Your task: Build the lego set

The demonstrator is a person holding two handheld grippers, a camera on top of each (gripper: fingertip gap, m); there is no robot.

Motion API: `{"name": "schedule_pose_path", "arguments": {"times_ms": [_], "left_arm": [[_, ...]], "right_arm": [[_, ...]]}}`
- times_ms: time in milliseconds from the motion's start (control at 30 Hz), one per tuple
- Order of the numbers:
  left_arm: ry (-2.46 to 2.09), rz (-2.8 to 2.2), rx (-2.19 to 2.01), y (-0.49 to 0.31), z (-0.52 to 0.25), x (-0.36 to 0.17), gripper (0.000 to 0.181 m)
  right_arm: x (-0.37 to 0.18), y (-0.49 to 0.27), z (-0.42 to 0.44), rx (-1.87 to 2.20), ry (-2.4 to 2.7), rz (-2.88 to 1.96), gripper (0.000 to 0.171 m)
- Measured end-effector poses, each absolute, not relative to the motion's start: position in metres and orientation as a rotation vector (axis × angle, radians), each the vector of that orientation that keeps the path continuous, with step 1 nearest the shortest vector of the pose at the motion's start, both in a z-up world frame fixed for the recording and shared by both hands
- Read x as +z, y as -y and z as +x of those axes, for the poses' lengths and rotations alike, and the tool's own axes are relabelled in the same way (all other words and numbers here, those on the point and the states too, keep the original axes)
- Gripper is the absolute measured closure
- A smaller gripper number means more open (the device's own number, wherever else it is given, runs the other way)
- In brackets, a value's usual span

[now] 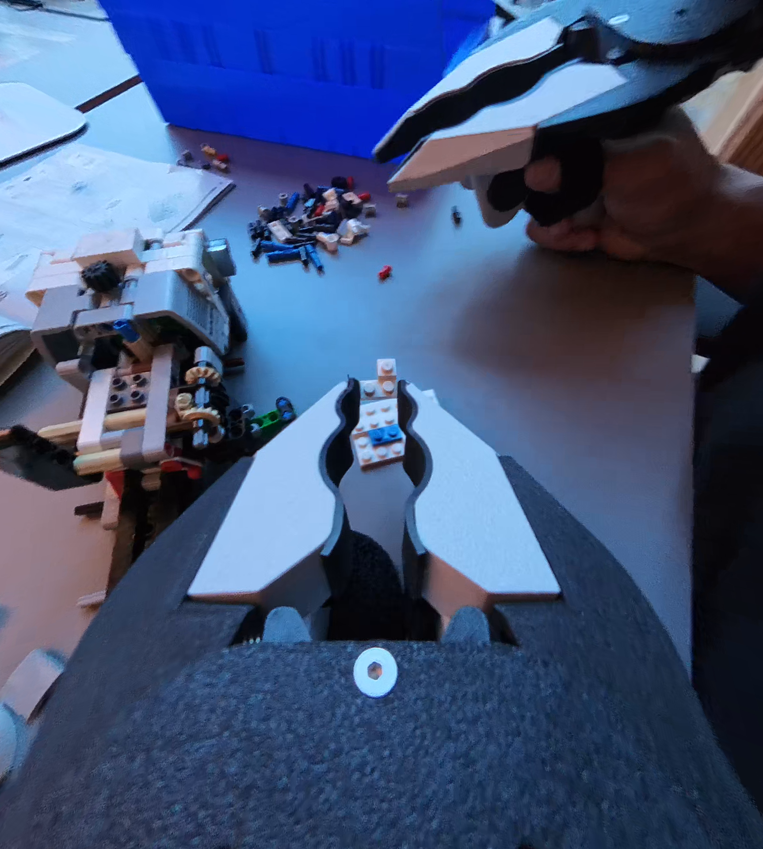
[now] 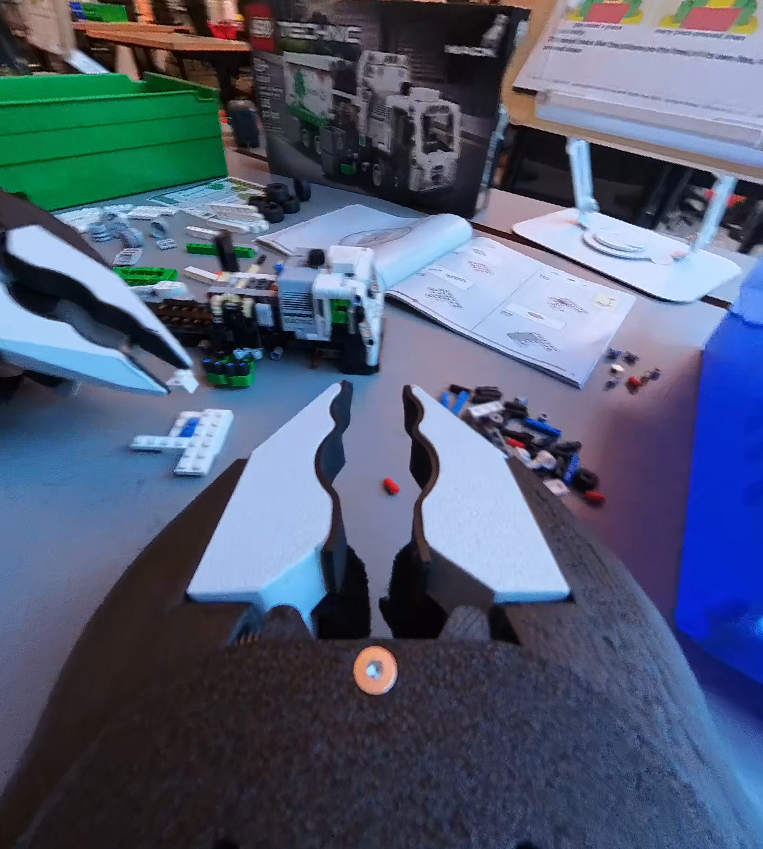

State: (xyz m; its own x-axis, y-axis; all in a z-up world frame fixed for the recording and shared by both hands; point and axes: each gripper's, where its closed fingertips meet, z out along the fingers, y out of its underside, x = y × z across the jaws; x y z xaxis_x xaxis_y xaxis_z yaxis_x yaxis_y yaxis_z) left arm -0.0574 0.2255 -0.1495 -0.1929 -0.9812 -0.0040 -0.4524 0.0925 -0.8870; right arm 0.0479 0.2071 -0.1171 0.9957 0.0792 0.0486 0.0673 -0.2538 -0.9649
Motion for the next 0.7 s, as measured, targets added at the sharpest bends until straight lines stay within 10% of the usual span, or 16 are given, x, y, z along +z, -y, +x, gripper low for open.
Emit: {"name": "schedule_pose_path", "arguments": {"times_ms": [700], "left_arm": [[-2.172, -0.926, -1.285, -0.165, -0.107, -0.136, 0.167]], "right_arm": [[-0.135, -0.168, -0.109, 0.415, 0.820, -1.847, 0.163]]}}
